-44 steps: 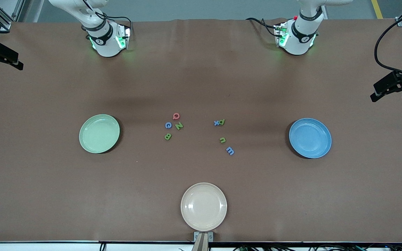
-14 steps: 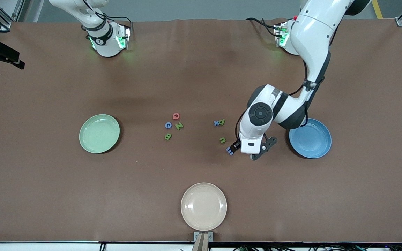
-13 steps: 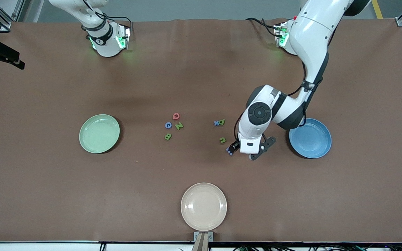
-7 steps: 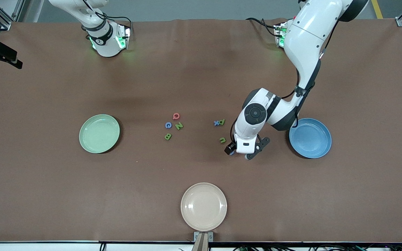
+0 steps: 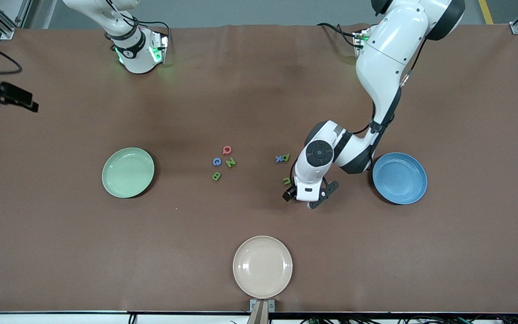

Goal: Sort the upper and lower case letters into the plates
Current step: 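Reach the left gripper to the blue E and grasp it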

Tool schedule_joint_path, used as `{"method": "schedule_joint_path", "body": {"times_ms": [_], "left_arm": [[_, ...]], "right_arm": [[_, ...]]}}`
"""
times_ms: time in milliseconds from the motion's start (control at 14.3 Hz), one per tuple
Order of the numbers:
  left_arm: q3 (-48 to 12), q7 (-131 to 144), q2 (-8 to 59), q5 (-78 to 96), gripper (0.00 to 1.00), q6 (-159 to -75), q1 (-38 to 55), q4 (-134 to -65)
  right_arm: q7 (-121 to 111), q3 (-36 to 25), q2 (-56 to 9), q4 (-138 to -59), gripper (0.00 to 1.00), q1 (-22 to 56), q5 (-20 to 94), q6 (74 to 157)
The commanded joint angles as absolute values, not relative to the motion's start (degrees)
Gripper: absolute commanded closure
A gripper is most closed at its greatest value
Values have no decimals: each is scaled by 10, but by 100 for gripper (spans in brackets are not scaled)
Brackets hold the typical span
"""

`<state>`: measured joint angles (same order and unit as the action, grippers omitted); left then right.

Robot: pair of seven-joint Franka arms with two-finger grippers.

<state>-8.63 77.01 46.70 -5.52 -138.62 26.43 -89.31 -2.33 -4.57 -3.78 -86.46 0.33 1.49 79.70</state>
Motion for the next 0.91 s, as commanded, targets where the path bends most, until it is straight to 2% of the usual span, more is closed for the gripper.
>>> {"method": "schedule_joint_path", "body": {"times_ms": [0,70,349,419,629,838], "left_arm": [[-81,783,489,-63,0,-1387,270,-860],[-80,783,490,-64,1,-1387,270,-860],[-80,783,490,-65,29,-1386,270,-861],[-80,783,490,-65,39,-1386,272,-861],[-80,783,490,-65,61,-1386,272,-861],[-79,783,487,-65,79,-1386,272,-861]], "right_arm": [[-20,-41,-75,-855,0,3,18,808],[-10,-40,-75,-864,0,10,20,815],[164,-40,-76,-904,0,63,45,866],[208,-40,-77,-917,0,83,47,887],[300,-40,-77,-986,0,127,80,976],[398,-40,-79,-1045,0,190,84,1076]]}}
